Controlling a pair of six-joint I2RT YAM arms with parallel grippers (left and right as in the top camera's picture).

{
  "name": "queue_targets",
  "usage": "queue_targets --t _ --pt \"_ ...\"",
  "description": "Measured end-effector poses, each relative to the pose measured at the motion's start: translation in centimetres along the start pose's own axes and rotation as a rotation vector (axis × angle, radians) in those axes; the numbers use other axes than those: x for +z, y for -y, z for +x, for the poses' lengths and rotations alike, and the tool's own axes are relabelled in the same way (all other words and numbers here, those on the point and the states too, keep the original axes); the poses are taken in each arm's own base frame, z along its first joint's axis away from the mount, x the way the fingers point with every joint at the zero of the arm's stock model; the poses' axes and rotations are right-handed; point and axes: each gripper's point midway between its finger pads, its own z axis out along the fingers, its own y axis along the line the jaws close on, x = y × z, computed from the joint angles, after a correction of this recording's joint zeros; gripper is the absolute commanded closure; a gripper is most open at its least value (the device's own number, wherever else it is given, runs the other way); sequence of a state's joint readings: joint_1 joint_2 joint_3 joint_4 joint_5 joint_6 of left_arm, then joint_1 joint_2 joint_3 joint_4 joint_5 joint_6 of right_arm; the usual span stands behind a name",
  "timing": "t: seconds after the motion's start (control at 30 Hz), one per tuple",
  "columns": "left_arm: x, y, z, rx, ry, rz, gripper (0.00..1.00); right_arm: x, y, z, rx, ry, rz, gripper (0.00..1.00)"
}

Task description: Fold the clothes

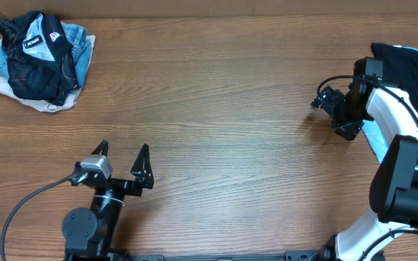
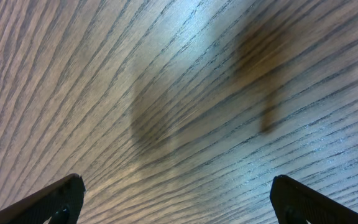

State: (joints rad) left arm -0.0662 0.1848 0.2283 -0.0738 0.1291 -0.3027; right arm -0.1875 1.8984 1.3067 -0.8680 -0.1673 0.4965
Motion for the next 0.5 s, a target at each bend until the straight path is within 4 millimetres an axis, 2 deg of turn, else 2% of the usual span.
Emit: queue_targets --t 0.1,0.33,0.5 --pt "0.1 -0.7 0.6 0.017 0.020 -0.023 0.00 0.0 0.0 0.0 0.000 0.000 0.000 0.00" --pt "0.3 -1.6 0.1 0.034 0.152 -0.043 0.00 0.0 0.0 0.0 0.000 0.001 -0.001 0.00" --pt "0.2 -2.8 1.4 0.039 0.166 -0.083 0.00 0.0 0.0 0.0 0.000 0.001 0.000 0.00"
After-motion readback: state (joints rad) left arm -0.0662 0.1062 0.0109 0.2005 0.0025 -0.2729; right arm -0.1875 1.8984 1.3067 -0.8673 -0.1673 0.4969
